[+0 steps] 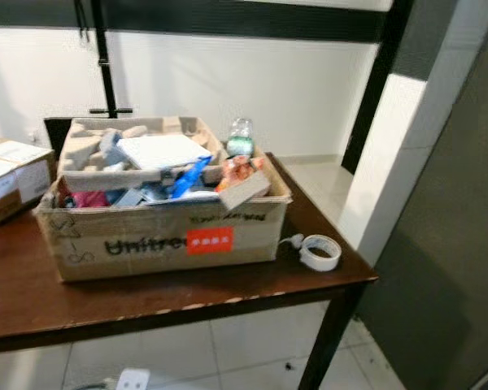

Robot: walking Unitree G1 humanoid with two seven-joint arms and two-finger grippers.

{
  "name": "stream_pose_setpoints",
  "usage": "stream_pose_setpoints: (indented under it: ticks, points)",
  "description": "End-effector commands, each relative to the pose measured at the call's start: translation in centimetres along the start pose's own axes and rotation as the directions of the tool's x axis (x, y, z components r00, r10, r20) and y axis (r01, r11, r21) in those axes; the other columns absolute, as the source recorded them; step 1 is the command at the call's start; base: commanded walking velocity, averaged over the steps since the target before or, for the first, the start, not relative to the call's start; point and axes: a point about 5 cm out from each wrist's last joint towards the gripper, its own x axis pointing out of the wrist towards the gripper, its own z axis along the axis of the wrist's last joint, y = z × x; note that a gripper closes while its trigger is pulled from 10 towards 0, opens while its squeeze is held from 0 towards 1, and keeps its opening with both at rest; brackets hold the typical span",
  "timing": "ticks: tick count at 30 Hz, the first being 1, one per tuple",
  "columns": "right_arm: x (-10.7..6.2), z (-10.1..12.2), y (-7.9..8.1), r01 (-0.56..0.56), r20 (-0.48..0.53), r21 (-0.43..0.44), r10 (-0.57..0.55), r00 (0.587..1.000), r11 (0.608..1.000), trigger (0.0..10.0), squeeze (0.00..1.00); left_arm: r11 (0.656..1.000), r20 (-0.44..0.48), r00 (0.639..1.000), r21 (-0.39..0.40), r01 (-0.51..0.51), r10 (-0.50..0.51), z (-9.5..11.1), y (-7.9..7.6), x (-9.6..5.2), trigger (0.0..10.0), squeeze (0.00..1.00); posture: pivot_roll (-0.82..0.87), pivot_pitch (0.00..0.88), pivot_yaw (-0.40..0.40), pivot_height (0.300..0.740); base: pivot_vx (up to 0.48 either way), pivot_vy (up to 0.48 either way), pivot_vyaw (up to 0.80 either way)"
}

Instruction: Picking trash to rubbish bin

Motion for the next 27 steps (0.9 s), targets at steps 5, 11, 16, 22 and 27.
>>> stream_pose_setpoints:
  ticks: [5, 11, 16, 22, 27]
  points:
    - [-0.2, -1.11, -0.05, 0.002, -0.033, 0.003, -0.002, 0.999, 1.0, 10.0, 0.0, 1.0, -0.021, 1.0, -0.02, 0.014, -0.014, -0.69, -0.24, -0.13, 10.0, 0.0, -0.1, 0.126, -0.012, 0.74, 0.0, 0.48, 0.0]
    - [-0.18, -1.03, 0.02, 0.001, -0.031, 0.003, -0.001, 1.0, 1.0, 10.0, 0.0, 1.0, -0.015, 1.0, 0.011, -0.011, 0.011, -0.58, 0.07, -0.14, 10.0, 0.0, -0.1, 0.126, -0.012, 0.74, 0.0, 0.0, 0.0]
    - [-0.18, -1.05, 0.0, 0.001, -0.032, 0.003, -0.001, 1.0, 1.0, 10.0, 0.0, 1.0, -0.008, 1.0, 0.019, -0.015, 0.015, -0.5, 0.15, -0.15, 10.0, 0.0, -0.1, 0.126, -0.011, 0.74, 0.0, 0.0, 0.0]
    - [-0.19, -1.06, 0.03, 0.0, -0.029, 0.006, 0.0, 1.0, 1.0, 10.0, 0.0, 0.999, -0.006, 1.0, 0.029, -0.016, 0.016, -0.49, 0.15, -0.15, 10.0, 0.0, -0.1, 0.124, -0.009, 0.74, 0.0, 0.0, 0.0]
    - [-0.19, -1.05, 0.05, -0.001, -0.027, 0.008, 0.001, 1.0, 1.0, 10.0, 0.0, 1.0, -0.018, 1.0, 0.026, -0.014, 0.014, -0.63, 0.12, -0.16, 10.0, 0.0, -0.1, 0.115, -0.009, 0.74, 0.0, 0.0, 0.0]
